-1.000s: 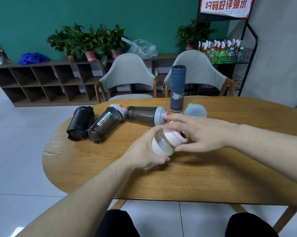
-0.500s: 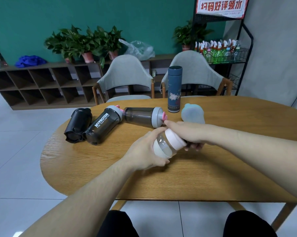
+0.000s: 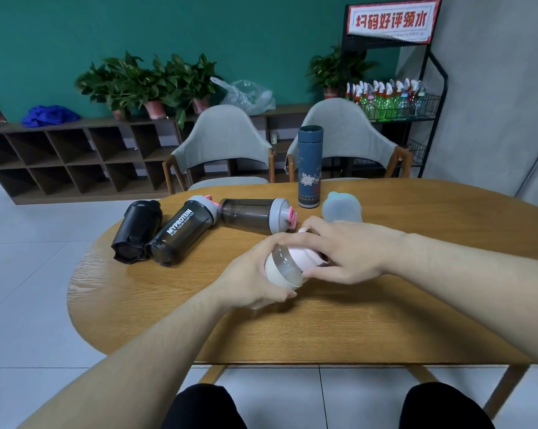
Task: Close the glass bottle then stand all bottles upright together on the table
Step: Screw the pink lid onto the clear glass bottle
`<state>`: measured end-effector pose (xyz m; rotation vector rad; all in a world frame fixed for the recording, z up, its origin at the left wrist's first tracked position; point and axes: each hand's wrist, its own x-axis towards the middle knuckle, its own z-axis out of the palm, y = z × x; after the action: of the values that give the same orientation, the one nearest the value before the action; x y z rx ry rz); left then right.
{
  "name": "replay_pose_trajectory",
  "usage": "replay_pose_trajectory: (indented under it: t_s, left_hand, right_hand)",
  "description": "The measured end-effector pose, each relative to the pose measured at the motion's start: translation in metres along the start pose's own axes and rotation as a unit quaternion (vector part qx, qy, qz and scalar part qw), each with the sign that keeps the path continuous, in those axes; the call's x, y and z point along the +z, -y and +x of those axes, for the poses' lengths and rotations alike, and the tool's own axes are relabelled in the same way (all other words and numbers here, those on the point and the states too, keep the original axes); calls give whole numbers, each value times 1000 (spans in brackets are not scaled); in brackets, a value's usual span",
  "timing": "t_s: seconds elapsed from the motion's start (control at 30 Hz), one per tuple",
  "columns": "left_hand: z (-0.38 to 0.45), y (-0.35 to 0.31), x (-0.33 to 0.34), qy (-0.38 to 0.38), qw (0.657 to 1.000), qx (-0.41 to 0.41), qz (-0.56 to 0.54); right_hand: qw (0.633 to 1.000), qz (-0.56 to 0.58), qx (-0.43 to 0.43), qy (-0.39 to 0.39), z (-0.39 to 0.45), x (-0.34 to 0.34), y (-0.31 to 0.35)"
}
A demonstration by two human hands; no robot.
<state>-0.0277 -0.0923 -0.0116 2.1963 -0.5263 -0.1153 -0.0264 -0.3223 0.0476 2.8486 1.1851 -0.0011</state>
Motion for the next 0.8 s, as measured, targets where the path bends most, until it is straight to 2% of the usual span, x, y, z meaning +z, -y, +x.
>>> replay_pose_trajectory:
  t_s: [0.13,0.3,0.57,0.63,0.7,0.8]
  left_hand:
    - [-3,2,3,-7,999,18,30]
    - [-6,0,5,-39,998,16,36]
    - [-7,-3,9,-42,999,19,28]
    - [-6,-2,6,-41,999,4,9]
    - [-4,-2,5,-41,999,-11,-32]
    - [1,-12,4,-90,995,-3,-51]
  right_hand:
    - [998,38,56,5,5,-1,8]
    - [976,155,148,-37,14,5,23]
    - [949,212,224,-63,18,11,35]
    - [922,266,273,-67,19,11,38]
    - [876,352,318,-87,20,10,39]
    - [806,491,293,-152,19,8,40]
